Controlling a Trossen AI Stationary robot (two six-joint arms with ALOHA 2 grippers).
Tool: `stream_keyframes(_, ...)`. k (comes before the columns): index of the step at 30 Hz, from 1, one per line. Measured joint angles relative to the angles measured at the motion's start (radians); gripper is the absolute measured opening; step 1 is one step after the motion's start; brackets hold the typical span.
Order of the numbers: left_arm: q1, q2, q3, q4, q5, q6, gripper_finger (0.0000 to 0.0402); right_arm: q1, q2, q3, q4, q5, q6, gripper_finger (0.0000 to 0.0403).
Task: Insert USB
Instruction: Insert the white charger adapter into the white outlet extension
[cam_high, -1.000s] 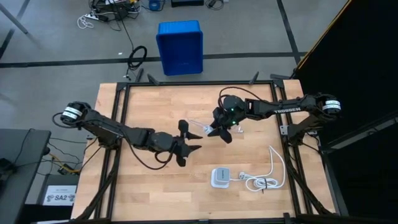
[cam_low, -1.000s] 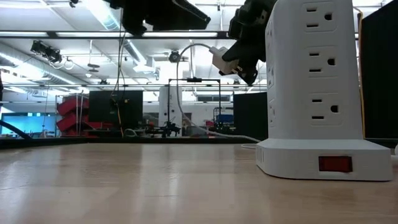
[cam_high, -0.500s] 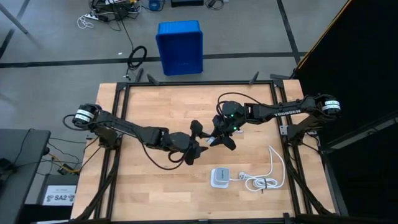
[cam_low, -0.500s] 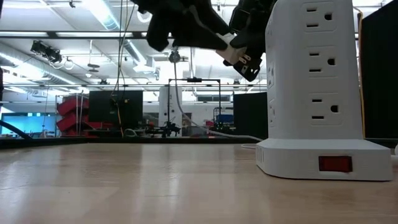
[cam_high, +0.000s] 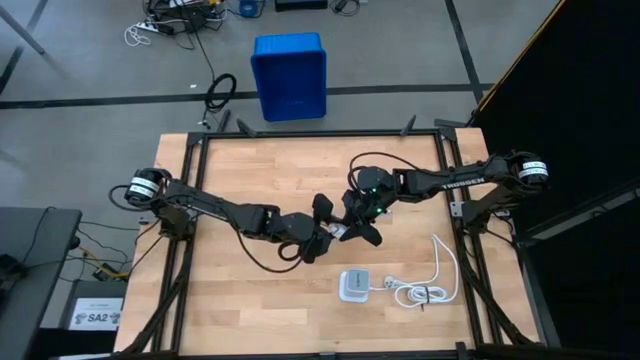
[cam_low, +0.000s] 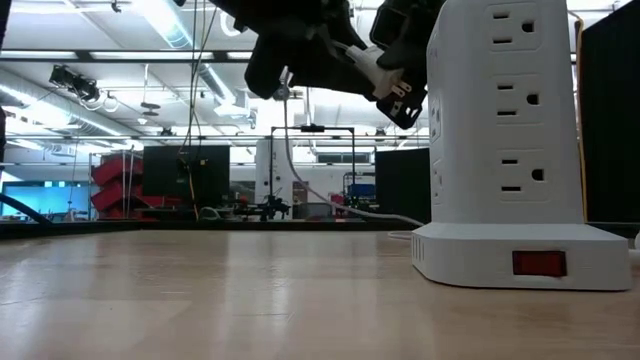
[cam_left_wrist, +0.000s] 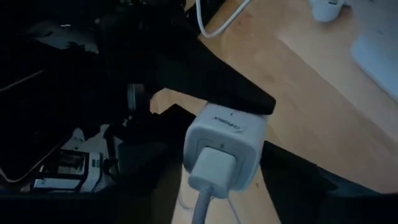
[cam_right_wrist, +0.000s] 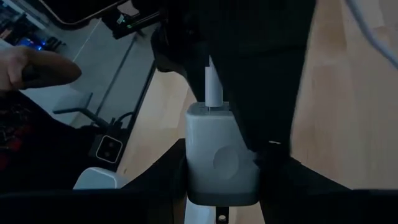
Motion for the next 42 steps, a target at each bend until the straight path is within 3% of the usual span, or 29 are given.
stream_keyframes(5, 0.0, 0.0, 0.0, -0.005, 0.023, -0.002, 0.0138, 0.0, 0.0, 0.0, -0.009, -0.004, 0.001, 0.0111)
stream_keyframes(18, -0.002, 0.0, 0.0, -0.025, 0.015, -0.051, 0.0125, -0.002, 0.0, 0.0, -0.009, 0.022, -0.014, 0.0111)
stream_keyframes(27, -0.037, -0.02, 0.0, -0.123, -0.025, -0.297, 0.0121, -0.007, 0.0, 0.046, -0.018, 0.045, -0.048, 0.0261)
stream_keyframes(34, -0.067, -0.034, 0.0, -0.247, -0.056, -0.458, 0.0121, -0.006, -0.002, 0.147, -0.189, 0.057, -0.101, 0.0289)
stream_keyframes(38, -0.083, -0.036, -0.064, -0.193, -0.064, -0.508, 0.0121, 0.024, -0.005, 0.191, -0.32, 0.111, -0.095, 0.0275)
stream_keyframes(42, -0.123, -0.035, -0.189, 0.057, -0.064, -0.435, 0.012, 0.098, -0.007, 0.197, -0.404, 0.158, -0.069, 0.0255)
